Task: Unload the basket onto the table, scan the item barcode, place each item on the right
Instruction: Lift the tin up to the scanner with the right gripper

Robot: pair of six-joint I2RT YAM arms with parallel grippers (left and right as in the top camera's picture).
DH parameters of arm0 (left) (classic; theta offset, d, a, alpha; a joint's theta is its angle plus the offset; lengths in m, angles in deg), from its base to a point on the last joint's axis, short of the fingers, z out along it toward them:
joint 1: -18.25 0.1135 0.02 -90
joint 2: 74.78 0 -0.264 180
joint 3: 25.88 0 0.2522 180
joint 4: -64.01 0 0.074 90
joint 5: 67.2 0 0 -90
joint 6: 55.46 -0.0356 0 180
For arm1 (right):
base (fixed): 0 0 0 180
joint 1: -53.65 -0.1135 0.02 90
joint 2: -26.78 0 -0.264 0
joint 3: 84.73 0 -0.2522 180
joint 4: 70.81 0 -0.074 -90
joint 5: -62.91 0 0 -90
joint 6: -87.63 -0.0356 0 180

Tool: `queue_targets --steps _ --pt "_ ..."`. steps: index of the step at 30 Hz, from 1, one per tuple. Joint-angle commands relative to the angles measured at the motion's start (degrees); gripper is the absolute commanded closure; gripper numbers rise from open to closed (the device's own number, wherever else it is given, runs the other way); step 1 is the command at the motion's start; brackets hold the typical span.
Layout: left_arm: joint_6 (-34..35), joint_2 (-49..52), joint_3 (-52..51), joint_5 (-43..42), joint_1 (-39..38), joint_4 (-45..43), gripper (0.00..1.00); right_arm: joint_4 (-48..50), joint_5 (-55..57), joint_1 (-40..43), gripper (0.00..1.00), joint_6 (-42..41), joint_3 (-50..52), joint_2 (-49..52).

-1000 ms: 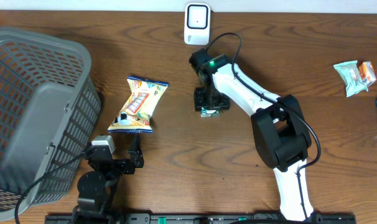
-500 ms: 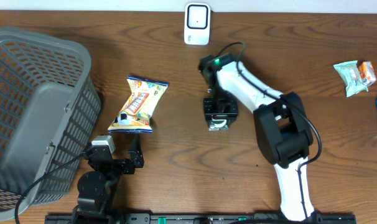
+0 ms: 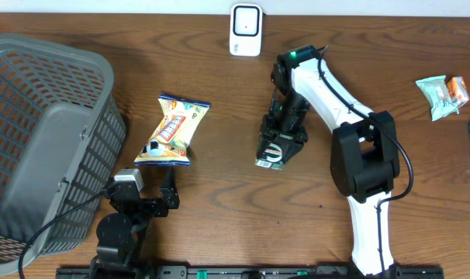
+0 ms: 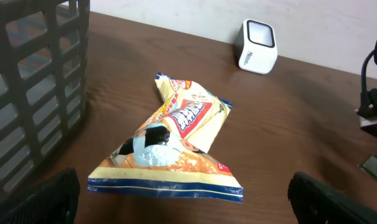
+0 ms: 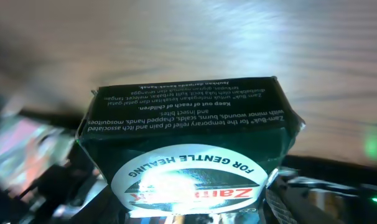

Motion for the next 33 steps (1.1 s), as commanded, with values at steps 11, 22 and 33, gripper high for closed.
queue_targets --steps 11,22,33 --pt "0.15 -0.04 -0.96 -0.52 0.28 1.18 0.02 -0.11 -9.46 -0.61 0.78 2.19 -0.94 -5.2" --pt "0.15 -0.04 -0.96 -0.52 0.28 1.18 0.02 10.8 1.05 -0.39 0.88 1.7 -3.76 -5.53" --pt "0.15 -0.04 -0.96 -0.52 0.28 1.18 0.02 44.87 25.97 -0.52 0.85 1.68 -8.79 -5.29"
